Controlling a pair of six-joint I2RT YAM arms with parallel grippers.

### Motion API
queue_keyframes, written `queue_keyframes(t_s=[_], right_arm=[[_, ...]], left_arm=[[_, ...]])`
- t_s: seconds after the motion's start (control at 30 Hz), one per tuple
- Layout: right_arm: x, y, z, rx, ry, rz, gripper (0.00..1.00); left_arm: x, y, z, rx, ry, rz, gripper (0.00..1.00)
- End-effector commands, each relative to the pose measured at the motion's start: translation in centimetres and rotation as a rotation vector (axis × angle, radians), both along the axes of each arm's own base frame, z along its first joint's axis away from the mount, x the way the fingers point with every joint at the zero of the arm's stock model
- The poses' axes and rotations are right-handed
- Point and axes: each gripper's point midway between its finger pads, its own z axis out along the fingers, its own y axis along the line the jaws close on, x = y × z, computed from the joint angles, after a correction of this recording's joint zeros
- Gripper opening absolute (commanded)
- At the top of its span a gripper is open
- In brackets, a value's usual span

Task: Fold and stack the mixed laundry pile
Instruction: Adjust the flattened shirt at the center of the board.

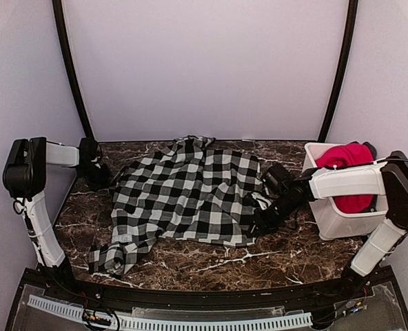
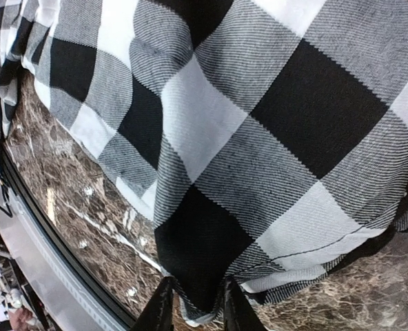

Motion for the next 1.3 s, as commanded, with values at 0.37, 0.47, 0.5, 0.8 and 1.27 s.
queue_keyframes(t_s=[0.37, 0.47, 0.5, 0.8, 1.27], right_arm=[[-6.7, -3.7, 0.7, 0.031, 0.144, -0.092, 0.00], [-7.8, -4.3, -0.6, -0.002, 0.187, -0.086, 0.00], [-8.2, -4.2, -1.1, -0.009, 0.201, -0.075, 0.00], [-7.1, -1.8, 1.8, -0.004, 0.134, 0.028, 0.35], [7.4, 4.7, 7.2, 0.115, -0.219, 0.035, 0.52]], left_arm=[[-2.4, 2.0, 1.9, 0.083, 0.026, 0.040, 0.00], [-3.4, 2.3, 1.7, 0.103, 0.043, 0.044, 0.00], [-3.8, 2.5, 1.5, 0.114, 0.054, 0.047, 0.00], [-7.2, 1.8, 2.1, 0.132, 0.087, 0.003, 0.24], [-4.5, -11.2, 8.2, 0.160, -0.058, -0.429, 0.60]])
